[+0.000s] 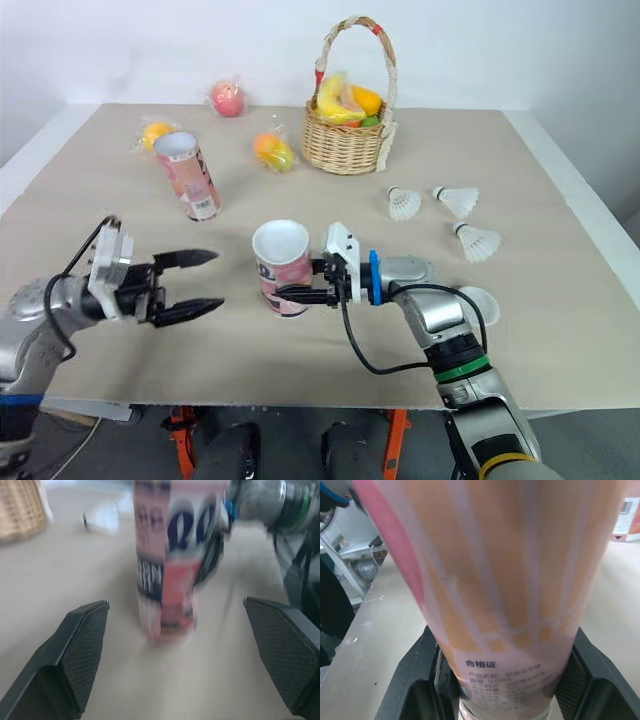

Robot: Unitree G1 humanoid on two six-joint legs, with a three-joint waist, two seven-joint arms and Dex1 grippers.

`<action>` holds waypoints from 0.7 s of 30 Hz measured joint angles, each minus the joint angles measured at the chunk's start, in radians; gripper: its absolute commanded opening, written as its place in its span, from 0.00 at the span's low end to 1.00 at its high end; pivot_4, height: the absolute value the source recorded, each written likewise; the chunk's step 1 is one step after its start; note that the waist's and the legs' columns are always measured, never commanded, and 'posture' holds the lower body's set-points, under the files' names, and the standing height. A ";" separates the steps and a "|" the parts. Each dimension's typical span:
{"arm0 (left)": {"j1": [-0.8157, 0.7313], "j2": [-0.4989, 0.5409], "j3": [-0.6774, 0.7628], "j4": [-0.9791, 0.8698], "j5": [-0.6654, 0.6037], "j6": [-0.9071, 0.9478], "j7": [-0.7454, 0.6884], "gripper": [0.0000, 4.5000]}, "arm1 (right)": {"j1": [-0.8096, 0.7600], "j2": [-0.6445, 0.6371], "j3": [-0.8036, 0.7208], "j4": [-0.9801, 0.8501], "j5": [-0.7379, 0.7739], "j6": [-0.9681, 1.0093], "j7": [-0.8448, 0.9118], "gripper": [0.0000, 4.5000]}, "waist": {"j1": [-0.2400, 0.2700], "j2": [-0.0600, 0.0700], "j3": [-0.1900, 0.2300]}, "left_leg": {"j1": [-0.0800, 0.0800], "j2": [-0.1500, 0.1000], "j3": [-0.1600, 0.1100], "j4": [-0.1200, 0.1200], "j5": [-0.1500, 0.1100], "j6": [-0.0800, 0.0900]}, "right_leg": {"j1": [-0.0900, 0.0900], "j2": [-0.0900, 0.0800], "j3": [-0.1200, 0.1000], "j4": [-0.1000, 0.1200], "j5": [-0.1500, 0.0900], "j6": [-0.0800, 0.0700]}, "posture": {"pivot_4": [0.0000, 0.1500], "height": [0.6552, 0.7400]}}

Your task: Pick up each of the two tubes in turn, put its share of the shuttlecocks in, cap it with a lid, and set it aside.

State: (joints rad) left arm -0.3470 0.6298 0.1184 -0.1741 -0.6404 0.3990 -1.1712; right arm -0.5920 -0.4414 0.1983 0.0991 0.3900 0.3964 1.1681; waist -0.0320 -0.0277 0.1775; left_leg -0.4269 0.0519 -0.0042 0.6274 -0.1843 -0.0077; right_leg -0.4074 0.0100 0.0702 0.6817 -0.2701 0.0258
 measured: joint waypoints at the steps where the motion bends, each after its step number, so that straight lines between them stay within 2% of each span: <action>1: -0.029 -0.011 -0.010 0.004 0.000 0.008 0.010 1.00 | 0.000 -0.007 -0.014 -0.002 0.008 0.005 0.000 0.50 | 0.001 0.000 0.000 | 0.000 0.000 0.000 0.000 0.000 0.000 | 0.000 0.000 0.000 0.000 0.000 0.000 | 1.00 1.00; 6: -0.265 -0.116 -0.102 0.126 0.014 0.059 0.053 1.00 | -0.026 -0.101 -0.215 0.020 0.077 0.034 -0.072 0.50 | 0.009 0.001 0.001 | -0.002 -0.002 0.001 0.004 0.000 0.000 | 0.000 -0.001 0.001 0.000 0.001 0.002 | 1.00 1.00; 8: -0.364 -0.168 -0.150 0.200 0.038 0.074 0.059 1.00 | -0.084 -0.165 -0.351 0.144 0.075 0.029 -0.181 0.50 | 0.010 0.001 0.001 | -0.002 -0.002 0.001 0.004 0.000 0.000 | 0.000 -0.001 0.002 0.000 0.002 0.003 | 1.00 1.00; 10: -0.380 -0.176 -0.160 0.210 0.046 0.078 0.058 1.00 | -0.099 -0.189 -0.394 0.179 0.074 0.021 -0.217 0.50 | 0.010 0.001 0.001 | -0.002 -0.003 0.001 0.004 0.000 0.000 | 0.000 -0.001 0.003 0.000 0.002 0.002 | 1.00 1.00; 12: -0.444 -0.227 -0.213 0.279 0.085 0.075 0.051 1.00 | -0.152 -0.278 -0.465 0.368 0.023 -0.018 -0.372 0.50 | 0.011 0.002 0.002 | -0.003 -0.004 0.002 0.004 -0.001 0.001 | -0.001 -0.001 0.003 0.000 0.004 -0.003 | 1.00 1.00; 14: -0.473 -0.268 -0.257 0.314 0.112 0.054 0.040 1.00 | -0.175 -0.386 -0.551 0.555 -0.028 -0.070 -0.529 0.50 | 0.019 0.003 0.002 | -0.004 -0.007 0.001 0.002 0.000 0.001 | -0.001 -0.006 0.002 -0.001 0.002 -0.002 | 1.00 1.00; 16: -0.494 -0.296 -0.271 0.364 0.133 0.038 0.035 1.00 | -0.176 -0.461 -0.623 0.681 -0.042 -0.123 -0.613 0.50 | 0.017 0.003 0.002 | -0.004 -0.009 0.004 0.001 -0.002 0.004 | -0.001 -0.008 0.004 -0.002 0.000 0.000 | 1.00 1.00; 21: -0.552 -0.356 -0.287 0.439 0.171 0.009 0.031 1.00 | -0.170 -0.542 -0.722 0.890 -0.044 -0.220 -0.729 0.50 | -0.012 0.003 0.002 | -0.001 -0.013 0.008 -0.002 -0.003 0.006 | -0.001 -0.011 0.010 -0.002 -0.001 0.003 | 1.00 1.00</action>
State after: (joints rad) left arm -0.8988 0.2738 -0.1686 0.2646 -0.4694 0.4083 -1.1399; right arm -0.7625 -0.9838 -0.5236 0.9892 0.3459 0.1764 0.4395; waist -0.0440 -0.0246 0.1796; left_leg -0.4282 0.0391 0.0043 0.6257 -0.1877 -0.0022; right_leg -0.4082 -0.0009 0.0804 0.6794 -0.2714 0.0284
